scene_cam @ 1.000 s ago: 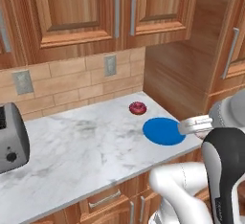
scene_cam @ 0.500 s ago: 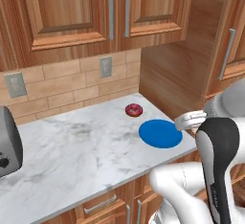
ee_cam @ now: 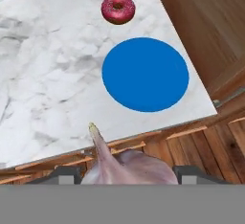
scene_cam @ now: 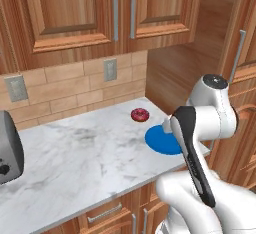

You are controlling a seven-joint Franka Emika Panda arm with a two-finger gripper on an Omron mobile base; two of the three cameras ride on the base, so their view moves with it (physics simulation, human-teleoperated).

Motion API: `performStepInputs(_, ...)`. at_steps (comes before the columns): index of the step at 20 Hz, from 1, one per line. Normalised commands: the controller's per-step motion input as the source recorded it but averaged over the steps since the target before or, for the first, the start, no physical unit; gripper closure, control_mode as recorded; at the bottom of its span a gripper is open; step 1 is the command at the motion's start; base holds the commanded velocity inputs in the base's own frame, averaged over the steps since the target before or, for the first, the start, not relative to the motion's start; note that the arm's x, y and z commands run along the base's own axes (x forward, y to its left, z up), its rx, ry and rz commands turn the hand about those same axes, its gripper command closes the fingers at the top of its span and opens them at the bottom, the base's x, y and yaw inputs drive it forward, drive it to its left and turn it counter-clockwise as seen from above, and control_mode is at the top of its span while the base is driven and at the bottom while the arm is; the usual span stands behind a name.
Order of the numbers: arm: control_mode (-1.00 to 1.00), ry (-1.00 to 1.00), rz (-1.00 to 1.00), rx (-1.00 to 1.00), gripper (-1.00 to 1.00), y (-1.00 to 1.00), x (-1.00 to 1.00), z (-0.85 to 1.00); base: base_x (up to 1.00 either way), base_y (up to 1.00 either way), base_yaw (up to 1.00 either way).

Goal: Pick the garlic from the microwave and place it on plate located on the counter.

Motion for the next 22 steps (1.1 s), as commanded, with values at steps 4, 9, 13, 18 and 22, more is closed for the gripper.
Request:
performStepInputs(4,-1.0,0.11,0.0,-0.03,1.0,0.01,1.0,-0.99,0.0,0.0,0.0)
performStepInputs(9,-1.0,0.04,0.0,0.01,1.0,-0.05,1.0,-0.84,0.0,0.0,0.0)
performStepInputs(13,-1.0,0.02,0.0,0.05,1.0,-0.08,0.99,-0.69,0.0,0.0,0.0)
performStepInputs(18,-1.0,0.05,0.0,0.04,1.0,-0.09,0.8,-0.2,0.0,0.0,0.0)
performStepInputs(22,-1.0,0.06,0.0,0.04,1.0,-0.27,0.46,-0.05,0.0,0.0,0.0)
